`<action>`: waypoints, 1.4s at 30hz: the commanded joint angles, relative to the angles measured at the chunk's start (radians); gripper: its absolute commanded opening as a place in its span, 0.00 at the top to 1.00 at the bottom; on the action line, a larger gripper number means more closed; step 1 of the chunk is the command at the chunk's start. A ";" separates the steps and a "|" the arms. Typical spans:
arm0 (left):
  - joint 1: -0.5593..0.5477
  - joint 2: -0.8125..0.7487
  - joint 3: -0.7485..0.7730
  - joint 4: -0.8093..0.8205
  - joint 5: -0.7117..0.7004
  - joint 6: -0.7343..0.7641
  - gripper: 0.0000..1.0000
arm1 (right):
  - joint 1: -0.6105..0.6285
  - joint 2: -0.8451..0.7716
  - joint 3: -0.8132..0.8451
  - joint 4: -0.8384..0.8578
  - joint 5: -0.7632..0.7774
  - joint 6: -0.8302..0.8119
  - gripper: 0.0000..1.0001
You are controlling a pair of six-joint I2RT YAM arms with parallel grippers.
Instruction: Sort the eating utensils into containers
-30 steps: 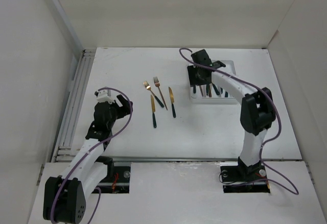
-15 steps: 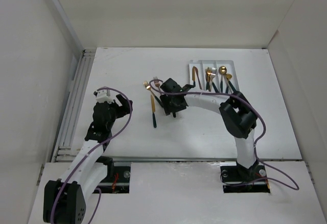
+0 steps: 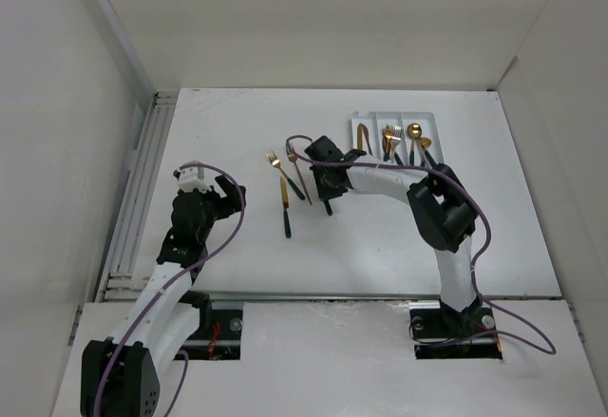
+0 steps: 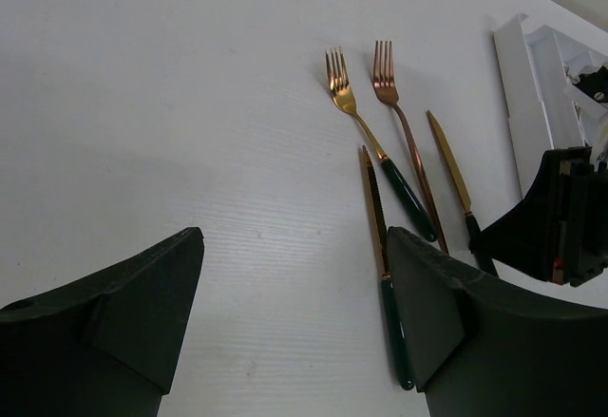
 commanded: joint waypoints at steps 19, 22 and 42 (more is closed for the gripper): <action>0.004 -0.009 -0.010 0.031 0.005 0.012 0.27 | -0.215 -0.204 0.113 0.016 0.000 -0.090 1.00; 0.004 -0.009 0.011 0.031 0.014 0.024 0.31 | -0.279 -0.151 0.150 -0.027 0.010 -0.102 1.00; -0.218 0.471 0.468 -0.521 0.223 0.216 0.32 | -0.379 -0.018 0.168 0.011 -0.023 -0.162 0.51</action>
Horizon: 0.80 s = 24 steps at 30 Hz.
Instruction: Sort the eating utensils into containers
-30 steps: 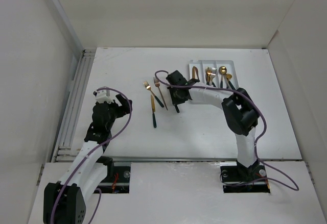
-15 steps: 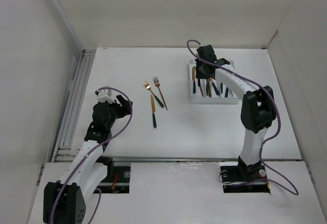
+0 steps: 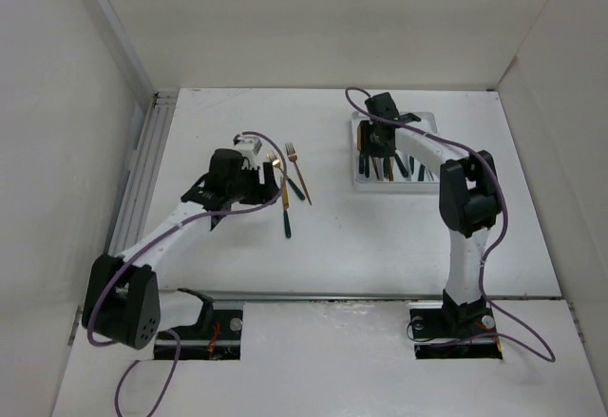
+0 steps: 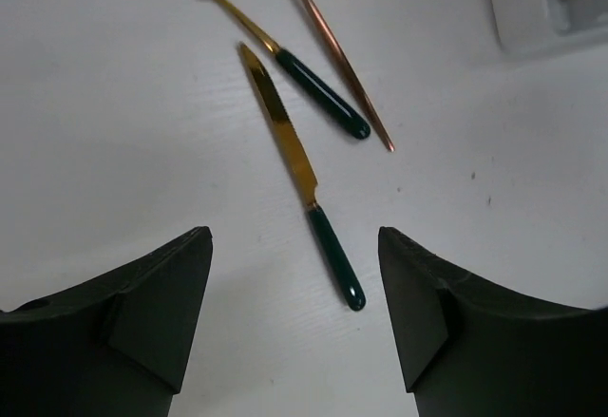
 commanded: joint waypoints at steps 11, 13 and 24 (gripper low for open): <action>-0.188 0.354 0.138 -0.299 -0.083 -0.069 0.38 | 0.048 -0.229 -0.056 0.039 -0.030 -0.033 0.37; -0.188 0.368 0.138 -0.284 -0.129 -0.103 0.40 | 0.076 -0.259 -0.083 0.039 -0.030 -0.033 0.37; -0.229 0.456 0.175 -0.226 -0.154 -0.075 0.61 | 0.098 -0.431 -0.186 0.039 0.042 -0.044 0.36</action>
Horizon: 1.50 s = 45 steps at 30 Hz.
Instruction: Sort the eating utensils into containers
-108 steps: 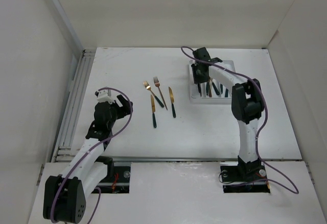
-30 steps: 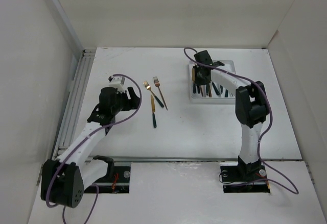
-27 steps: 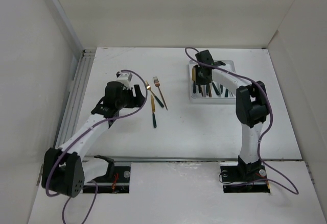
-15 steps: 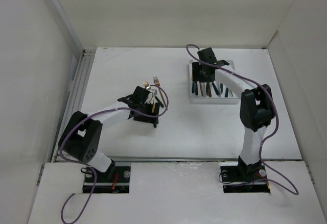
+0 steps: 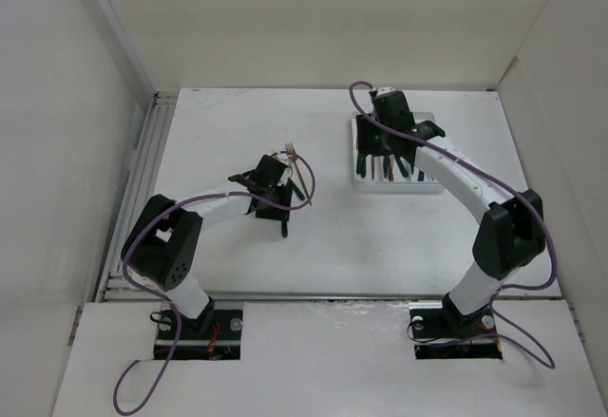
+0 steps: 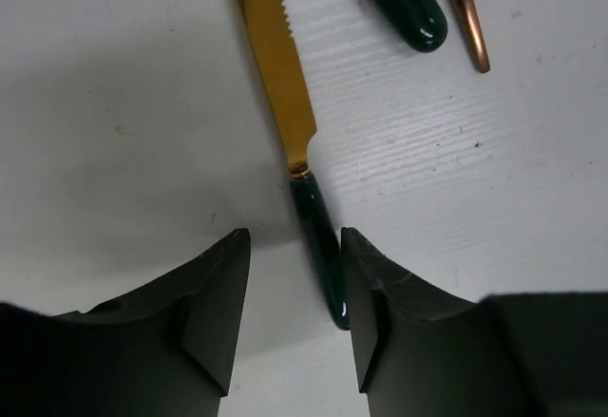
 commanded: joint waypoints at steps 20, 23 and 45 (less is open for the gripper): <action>-0.120 0.187 0.033 -0.183 -0.023 -0.026 1.00 | -0.002 -0.159 -0.017 0.008 0.120 -0.039 0.36; -0.120 0.170 0.042 -0.195 -0.030 -0.026 1.00 | -0.002 -0.171 -0.017 -0.002 0.120 -0.039 0.36; 0.012 -0.318 0.257 0.257 0.163 0.026 1.00 | 0.259 -0.424 -0.304 0.435 -0.304 0.082 0.20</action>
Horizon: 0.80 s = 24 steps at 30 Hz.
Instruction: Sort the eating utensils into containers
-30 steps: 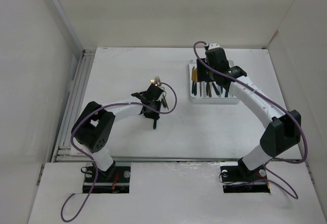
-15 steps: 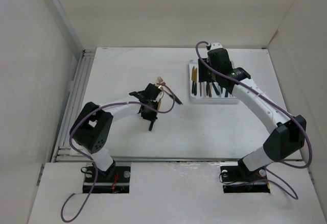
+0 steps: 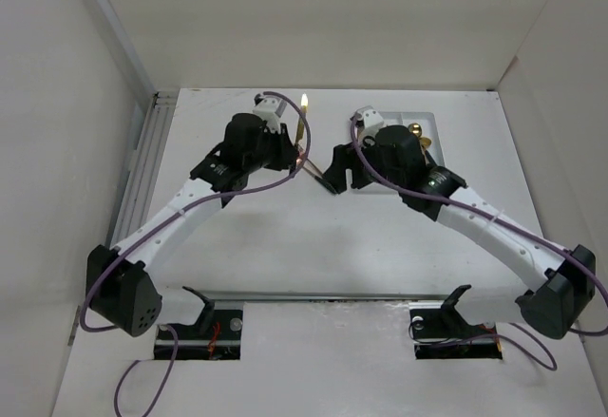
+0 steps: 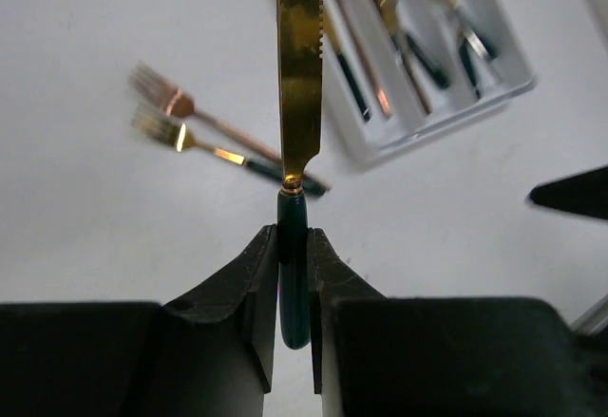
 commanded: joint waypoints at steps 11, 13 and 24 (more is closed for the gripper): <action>0.000 -0.142 -0.023 0.316 0.194 -0.092 1.00 | 0.096 0.086 0.065 0.339 -0.126 0.135 0.28; 0.000 -0.165 -0.023 0.327 0.203 -0.092 1.00 | 0.096 0.096 0.074 0.339 -0.107 0.144 0.30; 0.000 -0.207 -0.072 0.298 0.236 -0.137 1.00 | 0.096 0.160 0.169 0.339 -0.090 0.133 0.43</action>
